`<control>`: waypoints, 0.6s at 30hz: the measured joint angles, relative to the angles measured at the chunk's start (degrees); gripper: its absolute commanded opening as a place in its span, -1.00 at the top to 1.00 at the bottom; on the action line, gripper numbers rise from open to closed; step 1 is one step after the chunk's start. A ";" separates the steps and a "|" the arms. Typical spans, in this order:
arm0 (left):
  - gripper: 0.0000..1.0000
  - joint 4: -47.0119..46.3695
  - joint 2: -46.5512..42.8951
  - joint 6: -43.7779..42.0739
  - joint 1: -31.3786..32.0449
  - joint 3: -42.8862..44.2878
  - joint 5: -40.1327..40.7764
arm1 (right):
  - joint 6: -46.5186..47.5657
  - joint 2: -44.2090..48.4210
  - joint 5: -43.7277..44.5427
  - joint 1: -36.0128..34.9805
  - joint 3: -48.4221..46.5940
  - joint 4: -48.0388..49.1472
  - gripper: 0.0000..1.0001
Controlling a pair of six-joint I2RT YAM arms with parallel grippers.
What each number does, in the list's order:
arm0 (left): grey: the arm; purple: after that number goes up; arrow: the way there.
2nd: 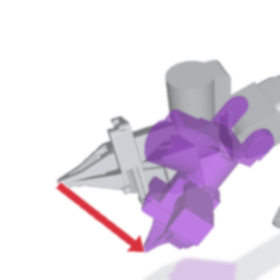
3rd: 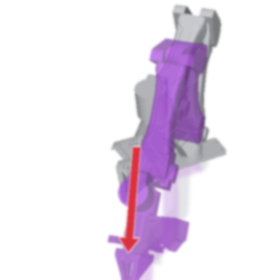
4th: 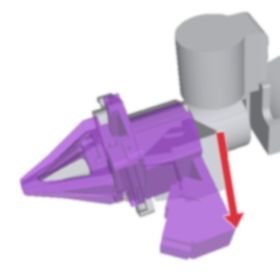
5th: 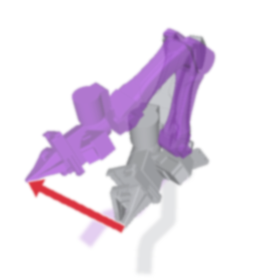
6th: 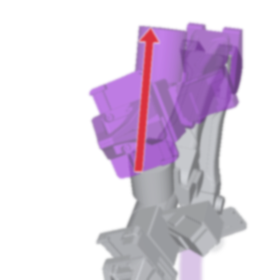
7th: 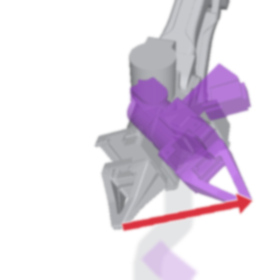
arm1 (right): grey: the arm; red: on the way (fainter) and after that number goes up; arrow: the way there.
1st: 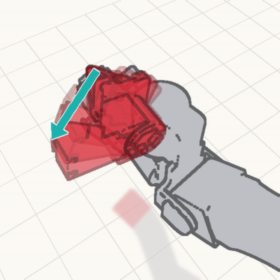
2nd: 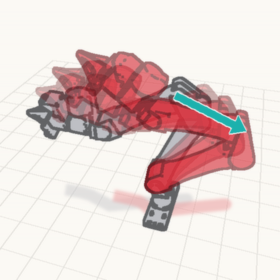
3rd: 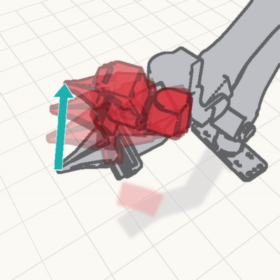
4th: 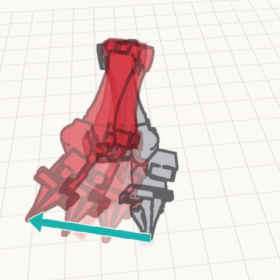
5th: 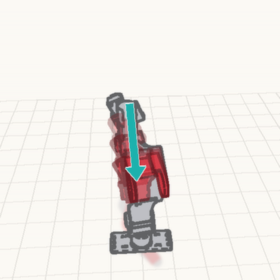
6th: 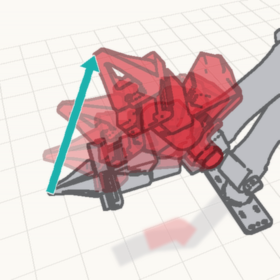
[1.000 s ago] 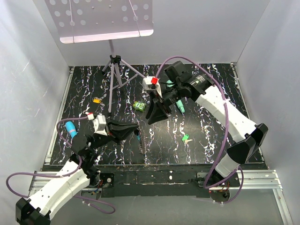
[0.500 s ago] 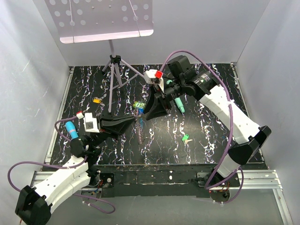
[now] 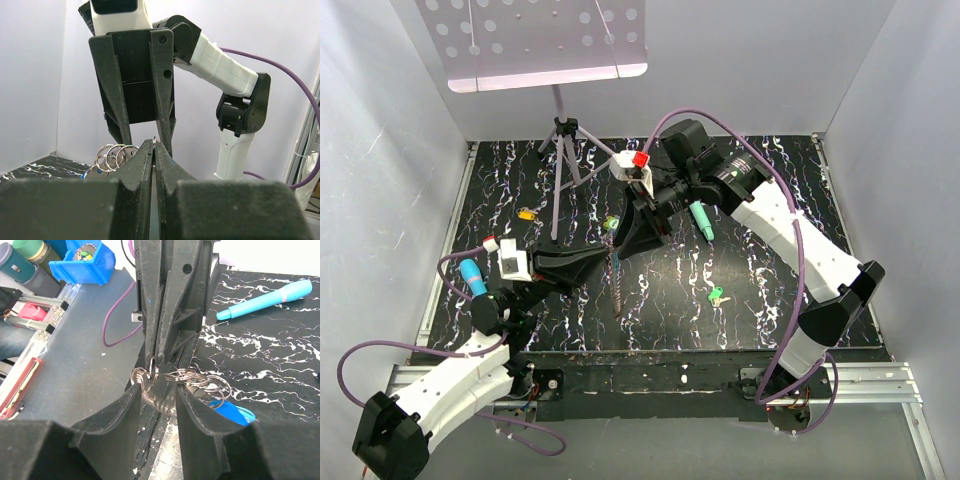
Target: Put the keys on the keyring
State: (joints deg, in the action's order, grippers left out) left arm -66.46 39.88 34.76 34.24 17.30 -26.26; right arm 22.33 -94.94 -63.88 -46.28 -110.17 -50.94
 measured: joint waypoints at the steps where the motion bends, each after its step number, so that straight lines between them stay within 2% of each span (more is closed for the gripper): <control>1: 1.00 -0.02 0.00 0.00 0.00 -0.02 0.15 | -0.09 -0.04 -0.02 -0.11 0.00 0.02 0.21; 5: 1.00 0.00 -0.02 -0.02 0.00 -0.09 0.87 | -0.28 -0.07 -0.15 -0.37 0.00 0.13 0.28; 18: 1.00 1.36 -0.90 -0.02 0.00 -1.49 2.95 | -1.46 -0.07 -0.20 -0.42 -0.04 0.33 0.28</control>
State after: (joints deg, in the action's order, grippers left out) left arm -65.10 38.98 34.74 34.24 15.81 -23.31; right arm 20.86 -95.00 -64.07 -46.70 -110.21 -50.61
